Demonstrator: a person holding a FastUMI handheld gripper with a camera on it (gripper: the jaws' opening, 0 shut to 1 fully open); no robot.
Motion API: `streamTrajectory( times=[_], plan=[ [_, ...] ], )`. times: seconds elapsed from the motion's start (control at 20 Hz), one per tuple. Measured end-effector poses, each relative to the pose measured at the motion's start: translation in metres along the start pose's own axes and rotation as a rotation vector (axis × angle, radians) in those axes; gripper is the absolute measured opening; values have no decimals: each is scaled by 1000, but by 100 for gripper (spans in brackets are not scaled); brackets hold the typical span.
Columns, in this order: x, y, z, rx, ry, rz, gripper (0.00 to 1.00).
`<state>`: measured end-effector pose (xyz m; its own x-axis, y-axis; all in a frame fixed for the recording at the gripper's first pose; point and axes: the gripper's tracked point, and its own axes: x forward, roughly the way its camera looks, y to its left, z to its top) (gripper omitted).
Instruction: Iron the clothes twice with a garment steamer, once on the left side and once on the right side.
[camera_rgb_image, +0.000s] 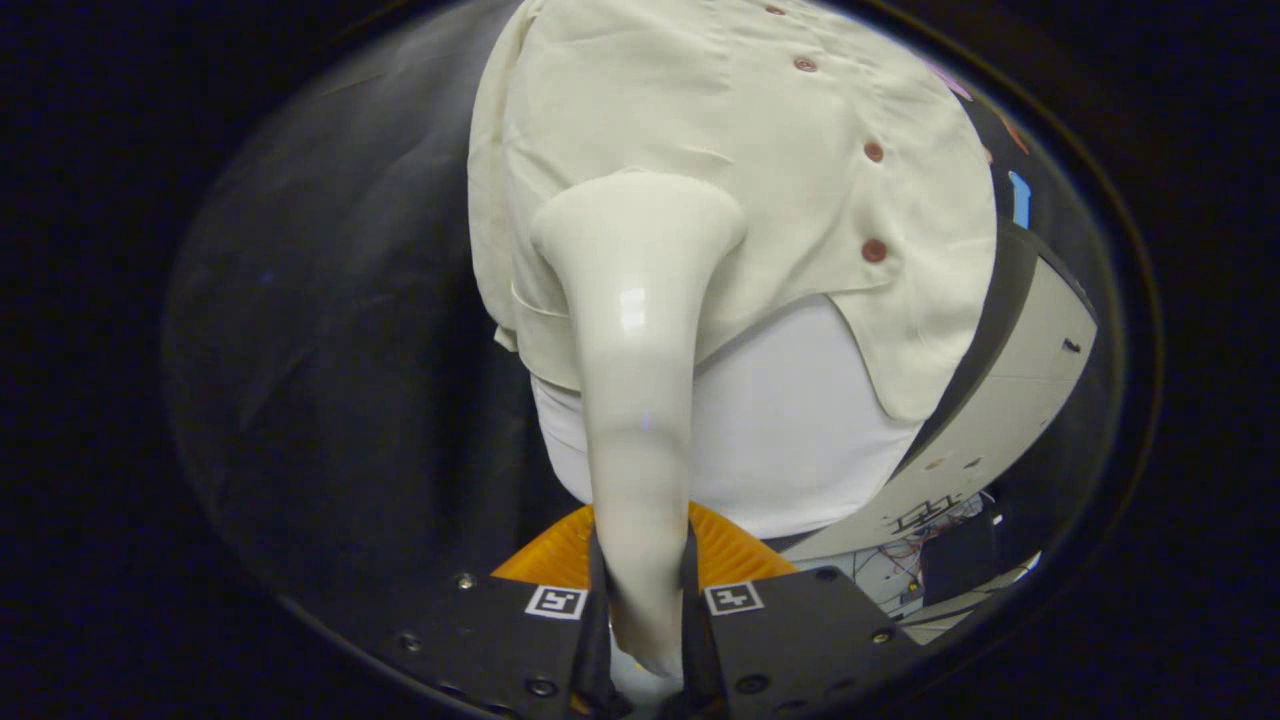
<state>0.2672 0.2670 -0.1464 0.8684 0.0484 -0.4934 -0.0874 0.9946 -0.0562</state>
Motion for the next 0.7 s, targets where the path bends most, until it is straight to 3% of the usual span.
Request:
streamTrajectory(
  times=[0.25, 0.7],
  plan=[
    [-36, -20, 18, 72, -39, 18, 28],
    [-128, -100, 116, 119, -256, -34, 28]
  ],
)
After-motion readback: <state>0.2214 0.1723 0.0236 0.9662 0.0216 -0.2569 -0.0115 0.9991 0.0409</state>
